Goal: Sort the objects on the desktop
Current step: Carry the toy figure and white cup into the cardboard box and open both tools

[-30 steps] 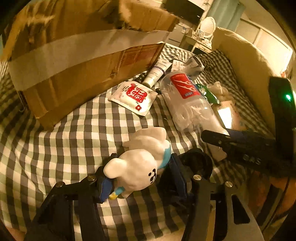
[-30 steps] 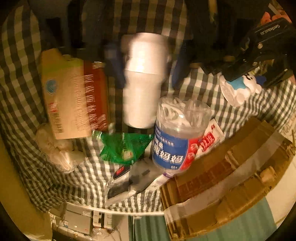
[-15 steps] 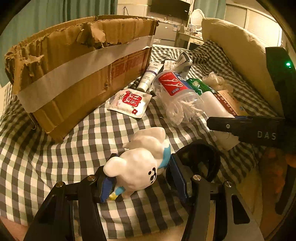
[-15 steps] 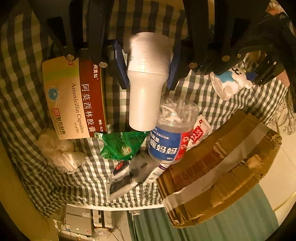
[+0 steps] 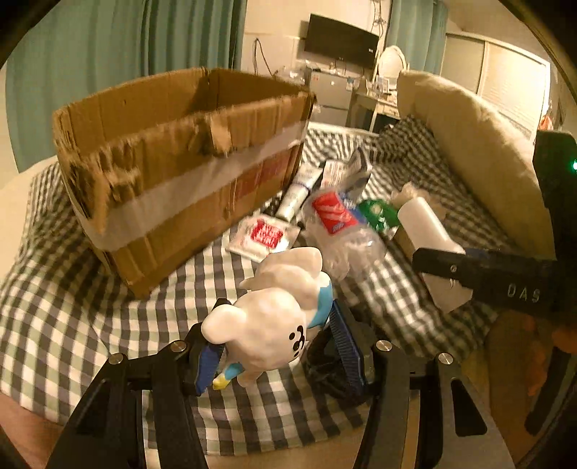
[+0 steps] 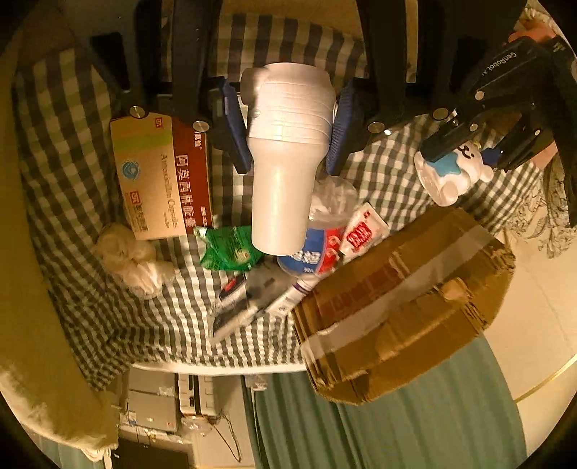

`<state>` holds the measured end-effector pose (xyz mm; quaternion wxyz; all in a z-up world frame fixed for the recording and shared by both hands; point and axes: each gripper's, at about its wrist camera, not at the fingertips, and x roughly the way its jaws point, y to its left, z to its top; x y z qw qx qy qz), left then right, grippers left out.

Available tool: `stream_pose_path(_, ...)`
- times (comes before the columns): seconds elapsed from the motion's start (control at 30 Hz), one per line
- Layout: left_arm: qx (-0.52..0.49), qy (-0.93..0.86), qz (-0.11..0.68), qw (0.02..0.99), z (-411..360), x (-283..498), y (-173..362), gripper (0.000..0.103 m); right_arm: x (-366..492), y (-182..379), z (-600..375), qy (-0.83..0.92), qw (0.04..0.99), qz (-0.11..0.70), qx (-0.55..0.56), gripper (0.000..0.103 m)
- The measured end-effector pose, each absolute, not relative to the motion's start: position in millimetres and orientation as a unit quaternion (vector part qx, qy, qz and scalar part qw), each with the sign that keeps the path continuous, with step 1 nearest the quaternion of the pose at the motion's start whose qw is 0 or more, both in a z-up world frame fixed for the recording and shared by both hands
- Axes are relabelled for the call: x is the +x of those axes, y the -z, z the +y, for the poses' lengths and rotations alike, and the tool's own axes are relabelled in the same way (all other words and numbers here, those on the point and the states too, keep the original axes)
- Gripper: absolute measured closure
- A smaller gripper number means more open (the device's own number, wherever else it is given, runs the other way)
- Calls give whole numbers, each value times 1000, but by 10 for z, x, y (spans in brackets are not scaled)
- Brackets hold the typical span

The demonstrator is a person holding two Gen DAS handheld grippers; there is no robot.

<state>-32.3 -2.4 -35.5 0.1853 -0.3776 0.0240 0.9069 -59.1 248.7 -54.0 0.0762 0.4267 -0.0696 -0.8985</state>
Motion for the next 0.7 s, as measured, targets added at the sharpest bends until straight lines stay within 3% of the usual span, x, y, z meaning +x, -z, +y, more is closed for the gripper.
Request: stream_pose_path(0.7, -275, -955, -35, 109, -511, -713, -907, 46, -1067, -470, 1847, 920, 203, -82, 326, 60)
